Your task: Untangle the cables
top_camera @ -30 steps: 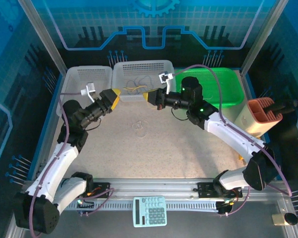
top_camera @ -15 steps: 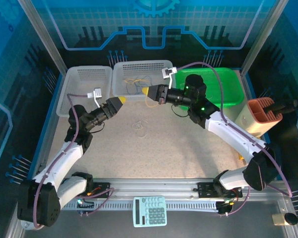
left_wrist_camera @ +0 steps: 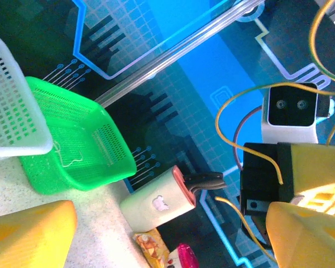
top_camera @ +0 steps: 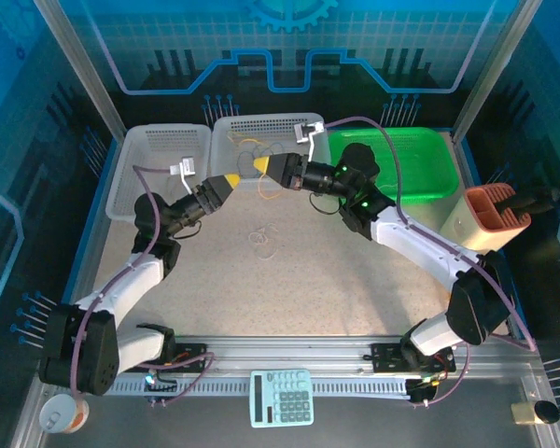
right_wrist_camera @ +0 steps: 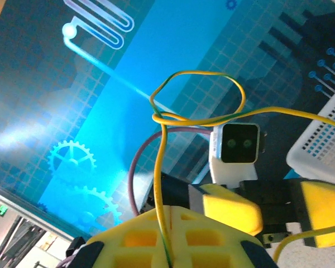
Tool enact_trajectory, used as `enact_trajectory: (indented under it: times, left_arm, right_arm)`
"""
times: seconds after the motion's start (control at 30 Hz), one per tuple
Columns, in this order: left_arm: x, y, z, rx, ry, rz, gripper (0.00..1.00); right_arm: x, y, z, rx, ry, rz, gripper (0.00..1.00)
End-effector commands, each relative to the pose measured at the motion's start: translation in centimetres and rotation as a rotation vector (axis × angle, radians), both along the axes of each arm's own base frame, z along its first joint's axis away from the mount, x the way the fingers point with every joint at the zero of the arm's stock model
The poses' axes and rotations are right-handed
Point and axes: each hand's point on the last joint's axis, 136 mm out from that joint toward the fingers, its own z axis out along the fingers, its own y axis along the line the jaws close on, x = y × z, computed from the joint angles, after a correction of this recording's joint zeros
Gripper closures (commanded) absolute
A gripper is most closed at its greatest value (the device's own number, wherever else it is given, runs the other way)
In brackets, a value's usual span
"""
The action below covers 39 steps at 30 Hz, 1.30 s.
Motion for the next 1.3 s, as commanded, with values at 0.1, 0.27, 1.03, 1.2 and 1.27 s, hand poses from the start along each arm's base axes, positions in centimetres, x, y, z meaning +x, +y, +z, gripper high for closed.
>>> enact_trajectory:
  times: [0.1,0.27,1.03,1.2,1.27]
  left_arm:
    - [-0.1,-0.1,4.0,-0.071,-0.120,-0.039,0.15]
    - [0.2,-0.1,4.7,-0.097,-0.132,-0.047,0.15]
    - [0.9,-1.8,5.3,-0.172,-0.137,-0.106,0.49]
    - [1.4,-1.6,5.2,-0.202,-0.130,-0.100,0.89]
    - [1.5,-1.5,5.0,-0.200,-0.123,-0.091,1.00]
  right_arm:
    - [-0.8,1.3,0.2,0.048,-0.001,0.050,1.00]
    - [-1.0,2.1,-0.1,0.055,0.007,0.068,1.00]
    - [-1.4,4.1,-0.9,0.105,0.044,0.125,1.00]
    - [-1.5,3.7,-1.0,0.099,0.041,0.118,1.00]
    - [-1.4,3.1,-1.1,0.092,0.039,0.108,1.00]
